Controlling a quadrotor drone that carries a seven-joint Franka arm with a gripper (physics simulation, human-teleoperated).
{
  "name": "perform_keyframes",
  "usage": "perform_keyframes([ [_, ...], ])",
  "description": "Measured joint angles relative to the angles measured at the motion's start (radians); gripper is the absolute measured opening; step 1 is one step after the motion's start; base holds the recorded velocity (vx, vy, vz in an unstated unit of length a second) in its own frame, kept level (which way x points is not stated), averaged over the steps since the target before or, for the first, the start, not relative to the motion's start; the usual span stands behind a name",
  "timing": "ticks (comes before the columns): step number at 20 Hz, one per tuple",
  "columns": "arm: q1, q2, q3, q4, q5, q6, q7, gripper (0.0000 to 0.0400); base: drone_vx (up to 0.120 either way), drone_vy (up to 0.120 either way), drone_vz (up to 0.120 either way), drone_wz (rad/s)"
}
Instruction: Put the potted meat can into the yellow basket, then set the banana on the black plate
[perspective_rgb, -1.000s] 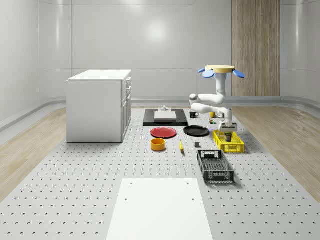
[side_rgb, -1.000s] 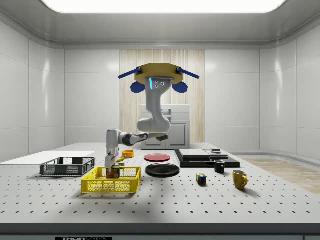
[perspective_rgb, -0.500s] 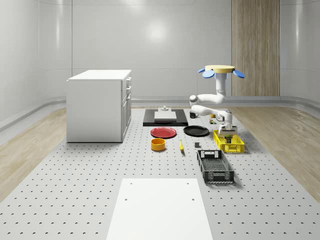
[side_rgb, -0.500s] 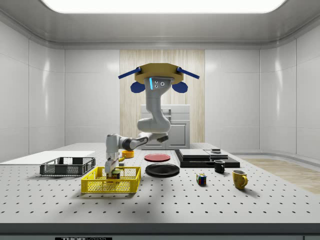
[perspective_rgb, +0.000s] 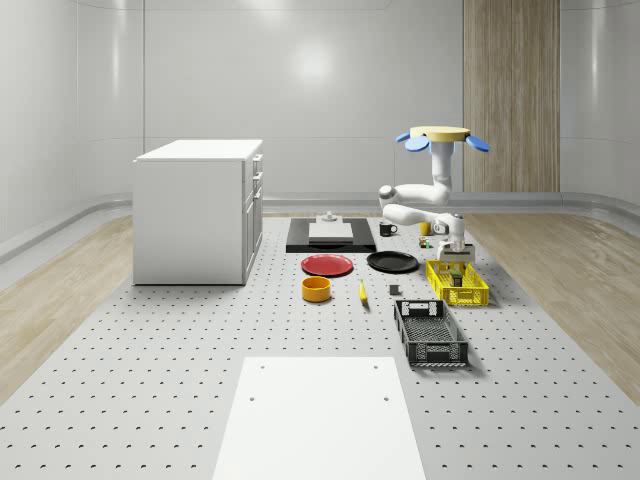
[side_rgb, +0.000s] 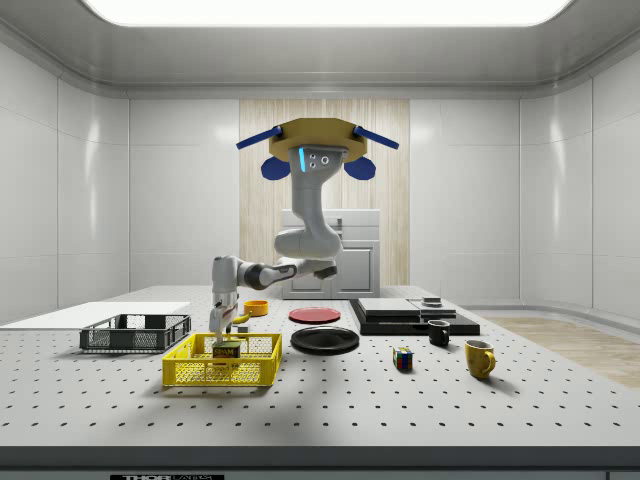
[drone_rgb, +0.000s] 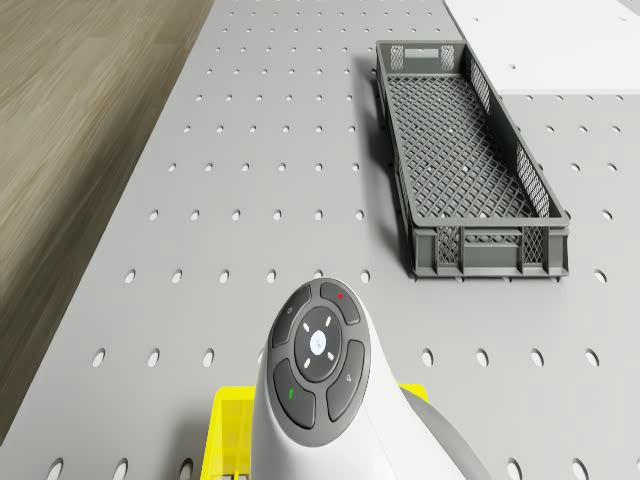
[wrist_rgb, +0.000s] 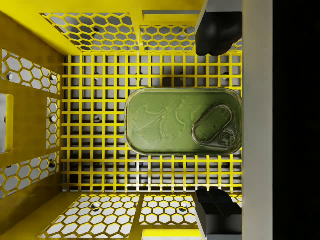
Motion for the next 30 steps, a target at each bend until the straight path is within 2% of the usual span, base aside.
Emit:
perform_keyframes([
  [3, 0.003, 0.001, 0.013, -0.005, 0.013, -0.007, 0.001, 0.0397, 0.000, 0.000, 0.120, 0.000],
  [6, 0.004, 0.002, 0.021, -0.008, 0.020, -0.010, 0.001, 0.0399, 0.120, -0.080, 0.120, 0.000],
  [30, 0.006, 0.002, 0.028, -0.011, 0.027, -0.014, 0.002, 0.0400, 0.120, -0.120, 0.000, 0.000],
])
